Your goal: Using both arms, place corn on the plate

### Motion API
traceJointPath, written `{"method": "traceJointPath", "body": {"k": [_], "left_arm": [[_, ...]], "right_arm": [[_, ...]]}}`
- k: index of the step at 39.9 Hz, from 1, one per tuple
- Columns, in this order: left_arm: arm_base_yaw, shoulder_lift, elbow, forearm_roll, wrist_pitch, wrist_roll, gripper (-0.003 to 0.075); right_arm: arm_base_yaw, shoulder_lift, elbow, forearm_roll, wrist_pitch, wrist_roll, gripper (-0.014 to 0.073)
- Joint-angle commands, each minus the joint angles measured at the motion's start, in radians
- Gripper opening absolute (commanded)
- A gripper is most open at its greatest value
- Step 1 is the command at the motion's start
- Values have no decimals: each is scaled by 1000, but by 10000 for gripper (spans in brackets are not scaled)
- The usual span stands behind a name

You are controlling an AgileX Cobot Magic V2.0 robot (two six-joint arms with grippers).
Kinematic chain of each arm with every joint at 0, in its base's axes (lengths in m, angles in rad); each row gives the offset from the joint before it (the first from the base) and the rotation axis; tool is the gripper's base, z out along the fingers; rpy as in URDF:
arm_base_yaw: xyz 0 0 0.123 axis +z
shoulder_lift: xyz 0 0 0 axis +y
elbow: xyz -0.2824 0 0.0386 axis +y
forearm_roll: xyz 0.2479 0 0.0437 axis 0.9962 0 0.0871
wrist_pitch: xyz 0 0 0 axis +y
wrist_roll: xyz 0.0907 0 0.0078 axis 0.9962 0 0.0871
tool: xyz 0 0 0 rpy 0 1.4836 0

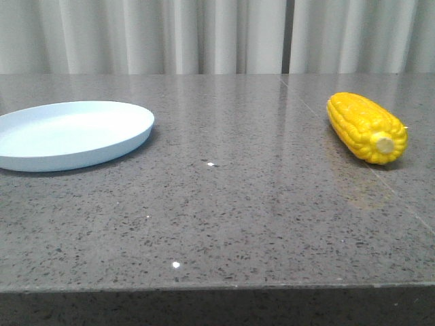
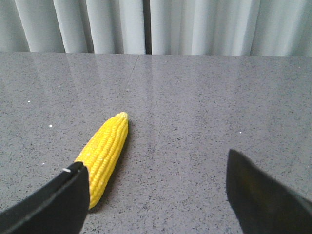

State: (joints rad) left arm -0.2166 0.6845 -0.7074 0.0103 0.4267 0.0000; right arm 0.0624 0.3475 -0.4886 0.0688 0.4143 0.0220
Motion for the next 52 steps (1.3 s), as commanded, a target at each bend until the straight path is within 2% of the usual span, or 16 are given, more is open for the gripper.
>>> {"method": "traceJointPath", "body": {"k": [1, 7, 15, 24, 32, 35, 39, 49, 52], "left_arm": [[-79, 126, -111, 2, 19, 0, 597], [-86, 338, -284, 13, 274, -32, 597], [-50, 604, -443, 13, 456, -34, 597], [8, 774, -481, 8, 457, -34, 597], [7, 844, -481, -16, 431, -34, 597], [7, 859, -481, -16, 420, -34, 571], [7, 870, -481, -17, 408, -34, 465], [7, 870, -481, -17, 394, -34, -15], [7, 867, -486, -21, 380, -32, -20]], "right_arm": [[-3, 14, -38, 4, -73, -7, 601], [-3, 14, -38, 4, -73, -7, 601], [-3, 14, -38, 4, -73, -7, 601], [-3, 14, -38, 4, -73, -7, 601], [-3, 14, -38, 4, -73, -7, 601], [-3, 14, -38, 4, -73, -7, 601], [-3, 14, -38, 4, -73, -7, 601], [-3, 14, -38, 4, -73, -7, 601], [-3, 14, -38, 4, -73, -7, 601]]}}
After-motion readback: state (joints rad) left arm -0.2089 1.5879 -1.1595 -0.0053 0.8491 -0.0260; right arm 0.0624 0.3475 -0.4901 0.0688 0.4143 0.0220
